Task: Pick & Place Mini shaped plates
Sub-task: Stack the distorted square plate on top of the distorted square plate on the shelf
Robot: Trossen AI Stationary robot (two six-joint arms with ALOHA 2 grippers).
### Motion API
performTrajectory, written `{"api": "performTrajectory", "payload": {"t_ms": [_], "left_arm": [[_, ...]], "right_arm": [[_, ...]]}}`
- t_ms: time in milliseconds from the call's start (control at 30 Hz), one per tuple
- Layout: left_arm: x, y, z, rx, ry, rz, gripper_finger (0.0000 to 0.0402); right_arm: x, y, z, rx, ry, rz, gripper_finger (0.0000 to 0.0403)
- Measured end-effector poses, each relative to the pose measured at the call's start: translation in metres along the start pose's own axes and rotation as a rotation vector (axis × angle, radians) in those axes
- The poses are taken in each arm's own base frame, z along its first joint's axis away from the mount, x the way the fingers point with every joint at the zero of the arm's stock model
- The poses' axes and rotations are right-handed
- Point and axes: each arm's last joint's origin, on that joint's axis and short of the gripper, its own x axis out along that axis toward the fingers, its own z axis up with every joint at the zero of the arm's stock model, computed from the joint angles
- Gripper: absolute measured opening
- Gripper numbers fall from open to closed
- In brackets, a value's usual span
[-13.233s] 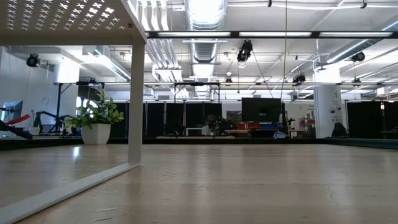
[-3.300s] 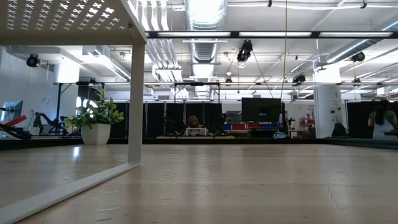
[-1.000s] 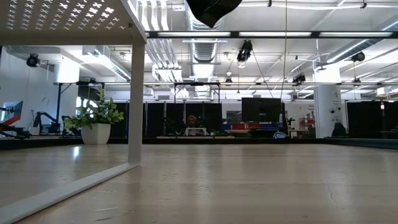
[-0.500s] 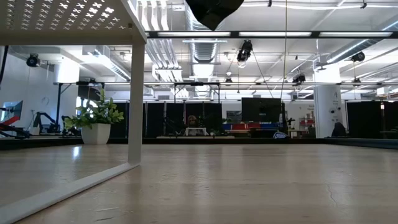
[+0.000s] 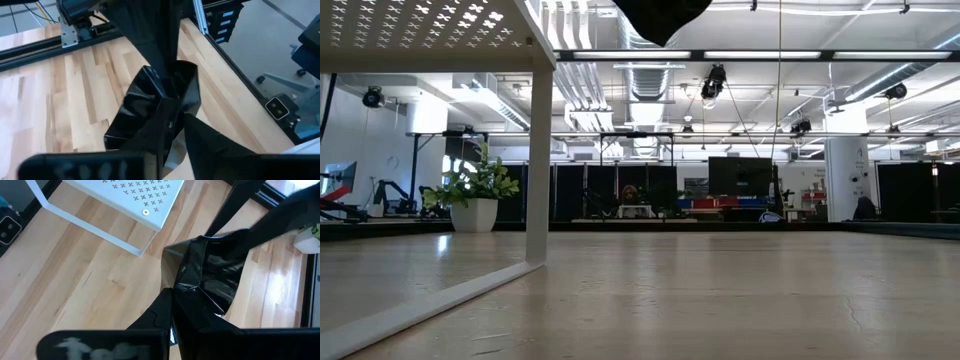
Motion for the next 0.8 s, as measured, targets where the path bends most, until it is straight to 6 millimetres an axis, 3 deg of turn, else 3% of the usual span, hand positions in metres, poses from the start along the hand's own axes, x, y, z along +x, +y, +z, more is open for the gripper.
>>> {"api": "performTrajectory", "payload": {"t_ms": [200, 500, 800], "left_arm": [[0.0001, -0.0007, -0.0003, 0.000, 0.002, -0.014, 0.0007], [0.0000, -0.0012, -0.0002, -0.010, -0.002, -0.035, 0.0001], [-0.0059, -0.0018, 0.0004, -0.038, 0.025, -0.035, 0.0000]], "right_arm": [[-0.0001, -0.0003, -0.0003, 0.013, 0.003, -0.003, 0.0008], [0.0001, -0.0015, -0.0002, 0.006, 0.002, -0.017, 0.0016], [-0.0083, -0.0033, 0.0066, -0.010, -0.027, -0.102, 0.0088]]}}
